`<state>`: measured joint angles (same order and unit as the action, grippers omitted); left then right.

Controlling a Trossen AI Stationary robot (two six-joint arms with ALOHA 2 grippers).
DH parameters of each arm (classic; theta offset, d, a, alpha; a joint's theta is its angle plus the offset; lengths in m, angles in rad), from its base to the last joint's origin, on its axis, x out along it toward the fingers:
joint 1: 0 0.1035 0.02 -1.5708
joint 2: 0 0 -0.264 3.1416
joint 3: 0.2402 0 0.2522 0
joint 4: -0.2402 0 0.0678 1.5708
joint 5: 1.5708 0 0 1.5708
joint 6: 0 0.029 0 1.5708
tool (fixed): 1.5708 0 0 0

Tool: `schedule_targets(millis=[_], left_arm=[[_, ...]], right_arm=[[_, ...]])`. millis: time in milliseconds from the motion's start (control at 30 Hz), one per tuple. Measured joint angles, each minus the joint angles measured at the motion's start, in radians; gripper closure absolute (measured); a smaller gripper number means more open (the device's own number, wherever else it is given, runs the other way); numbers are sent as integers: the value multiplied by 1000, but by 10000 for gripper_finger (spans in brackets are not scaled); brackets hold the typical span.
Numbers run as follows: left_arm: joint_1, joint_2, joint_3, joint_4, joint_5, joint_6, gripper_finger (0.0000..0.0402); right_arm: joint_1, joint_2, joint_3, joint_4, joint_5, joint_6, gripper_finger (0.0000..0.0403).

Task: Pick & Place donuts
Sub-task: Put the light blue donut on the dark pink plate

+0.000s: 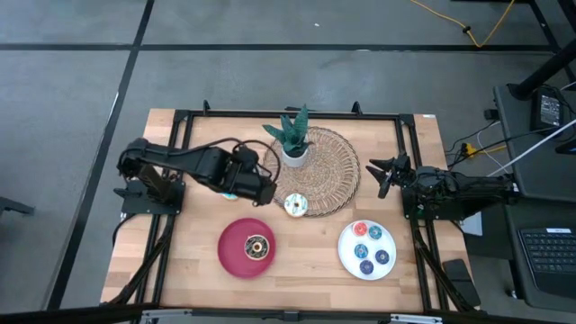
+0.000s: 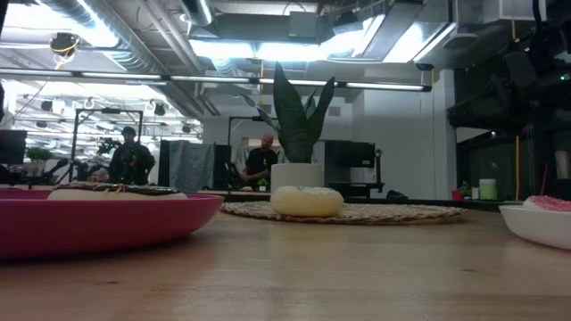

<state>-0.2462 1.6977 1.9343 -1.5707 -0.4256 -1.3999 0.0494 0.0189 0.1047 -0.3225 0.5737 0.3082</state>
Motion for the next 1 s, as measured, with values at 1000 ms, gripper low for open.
schedule_targets(millis=[1000], left_arm=[[-131, -362, -701, 289, -140, 234, 175]], right_arm=[[0, 0, 0, 0, 0, 1, 263]])
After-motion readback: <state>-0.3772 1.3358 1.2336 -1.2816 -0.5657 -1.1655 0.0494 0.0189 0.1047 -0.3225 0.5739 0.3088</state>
